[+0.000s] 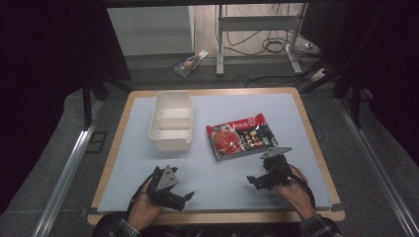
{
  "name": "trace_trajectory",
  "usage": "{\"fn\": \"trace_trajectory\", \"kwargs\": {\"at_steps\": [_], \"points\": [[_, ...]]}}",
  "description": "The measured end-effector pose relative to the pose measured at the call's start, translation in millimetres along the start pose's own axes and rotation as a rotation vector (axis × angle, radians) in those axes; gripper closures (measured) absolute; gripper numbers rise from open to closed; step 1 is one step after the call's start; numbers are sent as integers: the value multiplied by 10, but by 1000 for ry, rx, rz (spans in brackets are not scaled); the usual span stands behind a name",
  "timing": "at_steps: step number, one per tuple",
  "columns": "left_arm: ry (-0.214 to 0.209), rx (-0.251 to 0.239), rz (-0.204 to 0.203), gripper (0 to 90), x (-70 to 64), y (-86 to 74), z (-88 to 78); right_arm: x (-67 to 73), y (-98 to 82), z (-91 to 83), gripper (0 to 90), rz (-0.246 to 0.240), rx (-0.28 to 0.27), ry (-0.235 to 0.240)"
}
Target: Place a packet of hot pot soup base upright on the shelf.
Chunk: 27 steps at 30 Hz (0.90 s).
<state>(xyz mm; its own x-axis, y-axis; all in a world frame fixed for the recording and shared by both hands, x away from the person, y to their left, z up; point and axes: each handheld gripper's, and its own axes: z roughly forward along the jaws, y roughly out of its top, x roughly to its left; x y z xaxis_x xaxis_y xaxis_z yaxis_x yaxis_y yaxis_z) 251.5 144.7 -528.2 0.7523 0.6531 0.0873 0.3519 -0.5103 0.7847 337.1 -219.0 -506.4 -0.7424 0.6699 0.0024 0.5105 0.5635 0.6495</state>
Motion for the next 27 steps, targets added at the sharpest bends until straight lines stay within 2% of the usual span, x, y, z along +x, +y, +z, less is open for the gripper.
{"fn": "trace_trajectory", "kwargs": {"at_steps": [3, 4, 7, 15, 17, 21, 27], "points": [[-3, -1, 5, 19, -5, -3, -2, -6, 8, 18, 0, -14, -2, 3], [-3, -1, 7, 19, -6, -4, -3, 10, 4, 17, 0, -38, -11, -4], [-3, 3, 15, 19, -12, -7, 4, 26, -6, 27, 0, -60, -18, -8], [-2, 4, 23, 19, -11, -12, 9, 25, -18, 60, 0, -56, -8, 30], [0, 4, 25, 19, -13, -12, 9, 26, -22, 68, 0, -73, -1, 41], [2, 8, 30, 19, -18, -13, 15, 21, -14, 83, 0, -71, 2, 57], [5, 13, 33, 18, -24, -14, 19, 32, 51, 75, 0, -59, 0, 47]]}}
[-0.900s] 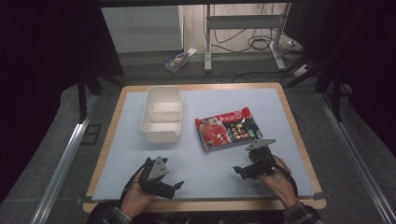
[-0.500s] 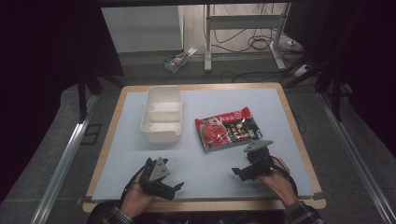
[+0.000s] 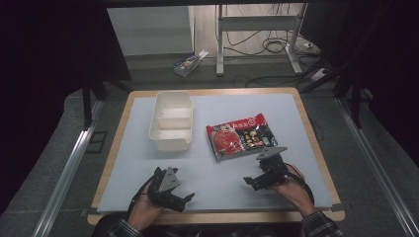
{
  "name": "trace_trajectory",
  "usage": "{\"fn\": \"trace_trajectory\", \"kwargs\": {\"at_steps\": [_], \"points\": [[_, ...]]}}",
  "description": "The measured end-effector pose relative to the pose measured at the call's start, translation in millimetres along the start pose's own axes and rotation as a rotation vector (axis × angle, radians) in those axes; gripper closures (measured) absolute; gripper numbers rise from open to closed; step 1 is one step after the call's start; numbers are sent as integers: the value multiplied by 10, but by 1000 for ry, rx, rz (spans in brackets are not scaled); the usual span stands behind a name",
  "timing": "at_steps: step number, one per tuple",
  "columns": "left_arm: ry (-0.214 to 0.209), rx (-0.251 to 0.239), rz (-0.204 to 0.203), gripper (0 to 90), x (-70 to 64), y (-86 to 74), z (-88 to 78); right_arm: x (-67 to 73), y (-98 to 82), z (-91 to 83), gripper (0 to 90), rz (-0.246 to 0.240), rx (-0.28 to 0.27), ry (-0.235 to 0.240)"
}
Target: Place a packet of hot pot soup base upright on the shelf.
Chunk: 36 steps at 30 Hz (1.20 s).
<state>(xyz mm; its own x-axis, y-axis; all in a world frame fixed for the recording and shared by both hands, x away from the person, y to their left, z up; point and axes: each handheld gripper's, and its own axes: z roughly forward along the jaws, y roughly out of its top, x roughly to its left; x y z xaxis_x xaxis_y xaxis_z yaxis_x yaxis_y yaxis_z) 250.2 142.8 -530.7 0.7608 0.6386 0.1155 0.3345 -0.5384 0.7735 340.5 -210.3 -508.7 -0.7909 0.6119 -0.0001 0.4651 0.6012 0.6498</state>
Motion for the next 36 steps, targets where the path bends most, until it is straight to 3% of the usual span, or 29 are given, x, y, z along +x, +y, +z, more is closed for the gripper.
{"fn": "trace_trajectory", "kwargs": {"at_steps": [4, 7, 8, 9, 11, 14, 19, 28, 32, 36], "points": [[1, 2, 1, 19, -2, -1, 1, -25, 41, 1, 24, 25, 7, -11], [2, 3, 2, 19, -5, -2, 3, -25, 81, -16, 106, 28, 6, -36], [2, 3, 2, 18, -6, -3, 4, -24, 97, -25, 147, 27, 0, -41], [3, 4, 3, 18, -7, -5, 6, -26, 138, -50, 249, 36, -15, -48], [4, 6, 4, 19, -8, -6, 4, -31, 152, -54, 287, 37, -19, -51], [5, 9, 6, 19, -10, -7, 1, -58, 206, -68, 420, 50, -30, -48], [5, 12, 10, 18, -16, -5, 9, -137, 281, -50, 653, 32, -30, -48], [10, 12, 12, 19, -16, -5, 9, -305, 430, -21, 796, 48, -27, -44], [11, 12, 13, 19, -16, -6, 8, -371, 550, 28, 873, 50, -34, -62], [12, 10, 12, 19, -14, -6, 5, -426, 690, 96, 890, 50, -35, -82]]}}
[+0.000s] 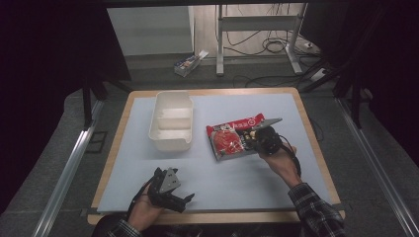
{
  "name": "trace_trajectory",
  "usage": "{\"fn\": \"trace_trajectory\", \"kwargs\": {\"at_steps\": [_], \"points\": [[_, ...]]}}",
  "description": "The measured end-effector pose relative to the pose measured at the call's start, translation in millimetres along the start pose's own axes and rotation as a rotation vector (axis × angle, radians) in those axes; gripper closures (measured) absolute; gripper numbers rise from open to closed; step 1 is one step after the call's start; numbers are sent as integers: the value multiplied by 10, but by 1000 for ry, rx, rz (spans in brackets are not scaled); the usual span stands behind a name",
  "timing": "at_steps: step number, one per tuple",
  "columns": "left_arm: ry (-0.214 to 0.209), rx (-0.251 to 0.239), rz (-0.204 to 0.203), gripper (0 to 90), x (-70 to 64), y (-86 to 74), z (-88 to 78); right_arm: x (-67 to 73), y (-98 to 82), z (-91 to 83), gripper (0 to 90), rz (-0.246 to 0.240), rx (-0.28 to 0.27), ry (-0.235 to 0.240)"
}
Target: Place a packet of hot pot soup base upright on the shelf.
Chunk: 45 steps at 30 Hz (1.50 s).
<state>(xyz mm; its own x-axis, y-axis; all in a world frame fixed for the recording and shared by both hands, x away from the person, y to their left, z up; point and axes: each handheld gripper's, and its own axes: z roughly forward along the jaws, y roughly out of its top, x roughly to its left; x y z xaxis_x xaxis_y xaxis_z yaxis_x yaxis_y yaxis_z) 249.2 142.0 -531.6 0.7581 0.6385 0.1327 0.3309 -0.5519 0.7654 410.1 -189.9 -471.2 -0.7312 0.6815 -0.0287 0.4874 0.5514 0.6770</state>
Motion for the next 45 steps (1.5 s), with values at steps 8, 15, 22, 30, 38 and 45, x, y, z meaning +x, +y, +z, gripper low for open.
{"fn": "trace_trajectory", "kwargs": {"at_steps": [8, 15, 22, 30, 38, 45], "points": [[2, -1, 2, 20, 1, 0, -5, -144, 255, 235, 890, 14, 1, -23], [3, -3, 2, 20, 4, -1, -9, -305, 536, 434, 890, 32, -18, -60], [4, -3, 0, 21, 4, -2, -11, -408, 688, 618, 889, 40, -12, -83], [6, -3, 2, 22, 5, -2, -14, -465, 775, 969, 889, 54, 23, -109], [5, -3, -1, 23, 8, -6, -16, -486, 782, 1232, 890, 56, 86, -142], [6, 5, 10, 23, 8, -4, -16, -458, 751, 1222, 895, 60, 112, -129]]}}
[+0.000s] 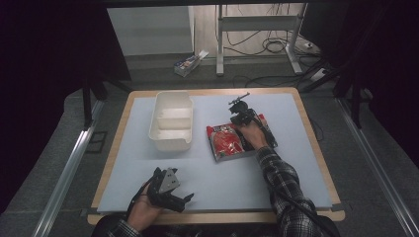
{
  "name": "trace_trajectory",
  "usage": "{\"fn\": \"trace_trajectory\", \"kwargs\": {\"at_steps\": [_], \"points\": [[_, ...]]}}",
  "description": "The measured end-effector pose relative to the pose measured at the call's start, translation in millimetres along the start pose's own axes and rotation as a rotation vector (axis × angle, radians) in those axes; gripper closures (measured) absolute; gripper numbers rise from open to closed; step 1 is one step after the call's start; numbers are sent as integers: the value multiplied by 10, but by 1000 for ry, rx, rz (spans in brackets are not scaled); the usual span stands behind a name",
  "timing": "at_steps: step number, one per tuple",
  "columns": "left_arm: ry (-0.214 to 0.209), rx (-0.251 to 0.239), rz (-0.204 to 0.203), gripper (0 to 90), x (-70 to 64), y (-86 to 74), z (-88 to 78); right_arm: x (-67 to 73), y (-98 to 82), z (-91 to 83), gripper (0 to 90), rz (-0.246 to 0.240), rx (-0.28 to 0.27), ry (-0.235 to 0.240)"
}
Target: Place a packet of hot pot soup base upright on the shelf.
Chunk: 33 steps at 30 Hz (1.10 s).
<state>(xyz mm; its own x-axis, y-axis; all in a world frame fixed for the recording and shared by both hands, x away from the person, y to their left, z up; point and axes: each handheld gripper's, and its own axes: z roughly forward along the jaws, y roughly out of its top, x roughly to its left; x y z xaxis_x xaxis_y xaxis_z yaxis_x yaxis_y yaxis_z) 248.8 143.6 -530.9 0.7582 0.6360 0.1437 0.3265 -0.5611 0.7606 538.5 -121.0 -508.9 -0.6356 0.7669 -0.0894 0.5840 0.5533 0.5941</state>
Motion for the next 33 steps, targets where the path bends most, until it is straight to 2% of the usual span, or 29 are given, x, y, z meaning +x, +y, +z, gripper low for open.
{"fn": "trace_trajectory", "kwargs": {"at_steps": [10, 22, 33], "points": [[-2, -1, -2, 24, -16, 3, 16, 167, -181, -103, 895, -53, 2, 27], [-3, 2, 3, 24, -23, 6, 24, 373, -348, -229, 895, -86, 3, 79], [-15, 2, -10, 26, -26, 14, 26, 684, -528, -393, 895, -153, 7, 128]]}}
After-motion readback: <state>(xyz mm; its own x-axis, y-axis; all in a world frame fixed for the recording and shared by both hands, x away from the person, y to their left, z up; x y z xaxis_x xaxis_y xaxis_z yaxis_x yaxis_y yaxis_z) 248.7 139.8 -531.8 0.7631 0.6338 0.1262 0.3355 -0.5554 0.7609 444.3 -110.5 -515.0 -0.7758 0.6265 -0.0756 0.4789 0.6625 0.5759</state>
